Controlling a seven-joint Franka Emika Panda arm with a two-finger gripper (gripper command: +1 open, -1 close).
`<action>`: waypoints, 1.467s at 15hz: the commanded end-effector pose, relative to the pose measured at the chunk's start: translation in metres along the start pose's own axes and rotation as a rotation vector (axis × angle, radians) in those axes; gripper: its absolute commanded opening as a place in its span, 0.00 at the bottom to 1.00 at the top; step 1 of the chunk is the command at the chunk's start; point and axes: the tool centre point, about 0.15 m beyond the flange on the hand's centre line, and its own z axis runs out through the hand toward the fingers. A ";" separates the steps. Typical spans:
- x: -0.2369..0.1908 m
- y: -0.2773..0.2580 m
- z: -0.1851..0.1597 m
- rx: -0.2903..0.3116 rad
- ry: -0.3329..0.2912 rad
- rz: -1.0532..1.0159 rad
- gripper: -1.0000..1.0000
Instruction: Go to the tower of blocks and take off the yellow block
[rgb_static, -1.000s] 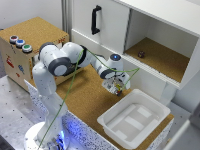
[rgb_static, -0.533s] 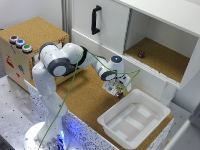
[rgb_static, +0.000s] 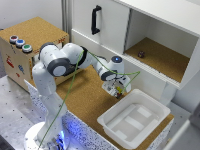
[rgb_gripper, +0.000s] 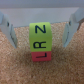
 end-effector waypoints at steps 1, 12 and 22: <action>0.002 -0.005 -0.030 0.000 -0.020 0.008 1.00; 0.004 -0.007 -0.001 -0.010 -0.057 0.011 0.00; 0.011 -0.003 -0.017 -0.023 -0.003 -0.007 0.00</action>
